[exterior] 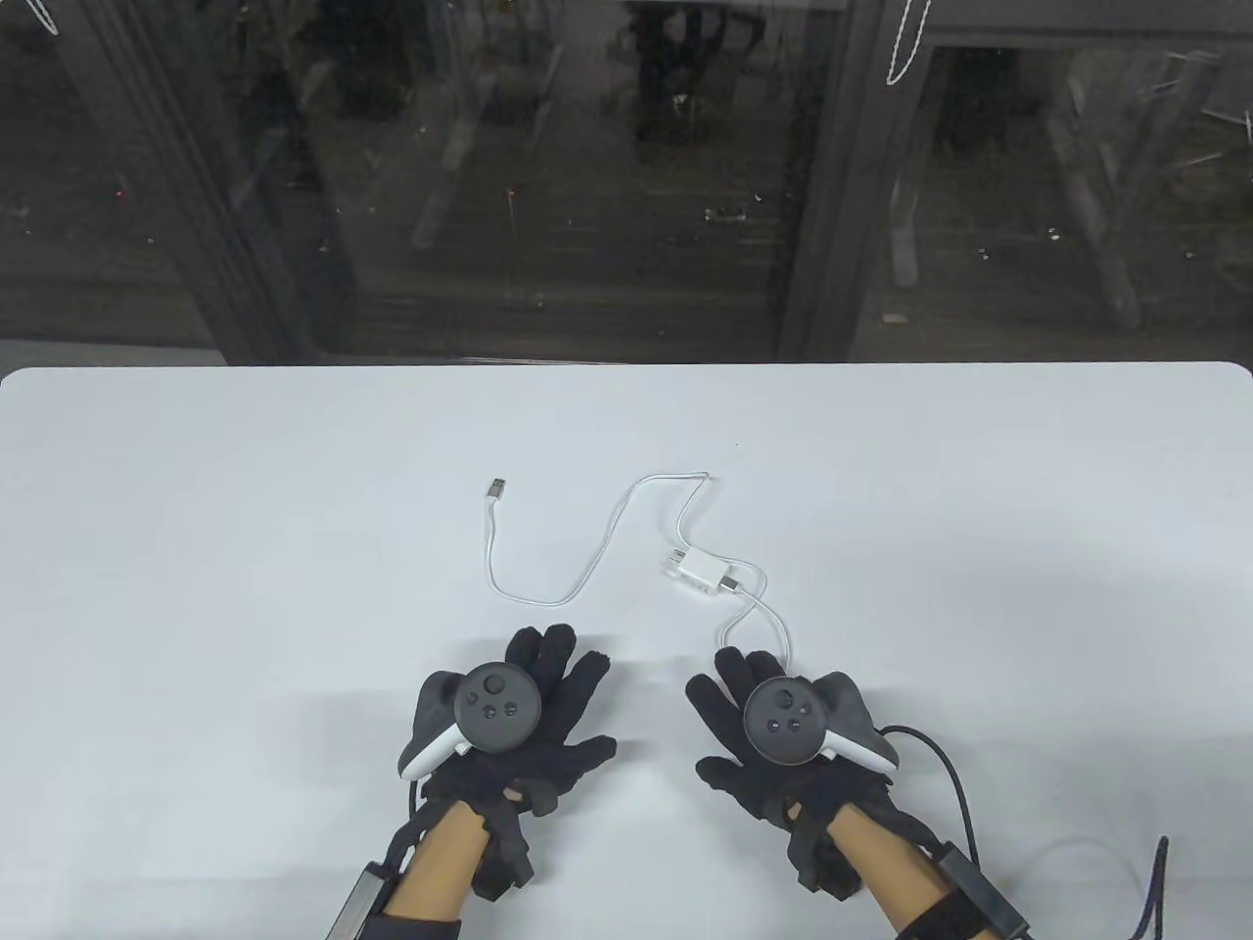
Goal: Remove USB cable from charger head with right hand
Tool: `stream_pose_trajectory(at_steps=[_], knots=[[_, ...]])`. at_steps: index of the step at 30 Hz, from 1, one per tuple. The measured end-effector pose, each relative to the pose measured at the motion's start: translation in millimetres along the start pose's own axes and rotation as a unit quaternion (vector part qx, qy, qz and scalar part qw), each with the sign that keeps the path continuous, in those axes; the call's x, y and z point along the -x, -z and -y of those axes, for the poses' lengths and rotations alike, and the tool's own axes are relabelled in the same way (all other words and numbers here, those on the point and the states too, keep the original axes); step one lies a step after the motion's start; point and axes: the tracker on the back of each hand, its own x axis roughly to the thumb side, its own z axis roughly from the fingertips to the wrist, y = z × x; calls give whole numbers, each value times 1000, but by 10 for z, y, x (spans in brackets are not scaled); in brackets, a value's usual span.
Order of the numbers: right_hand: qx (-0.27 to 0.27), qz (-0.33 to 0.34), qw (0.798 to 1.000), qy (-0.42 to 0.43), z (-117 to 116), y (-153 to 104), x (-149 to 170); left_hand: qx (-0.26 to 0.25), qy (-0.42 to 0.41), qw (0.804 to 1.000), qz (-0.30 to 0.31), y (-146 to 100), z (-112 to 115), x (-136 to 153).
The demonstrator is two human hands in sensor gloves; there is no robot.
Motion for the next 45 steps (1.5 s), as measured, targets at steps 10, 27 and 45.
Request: stream_pose_trajectory(at_steps=[10,27,45], knots=[[-3,-4,1000,2,-9,-3,-16,12,4,1000,5,13,23,-17],[16,-41,996,-81,593,499,-241,10,-25,1000,10,66,4,5],[16,-274,953,-130,692,1514,222,22,-36,999,19,117,38,-20]])
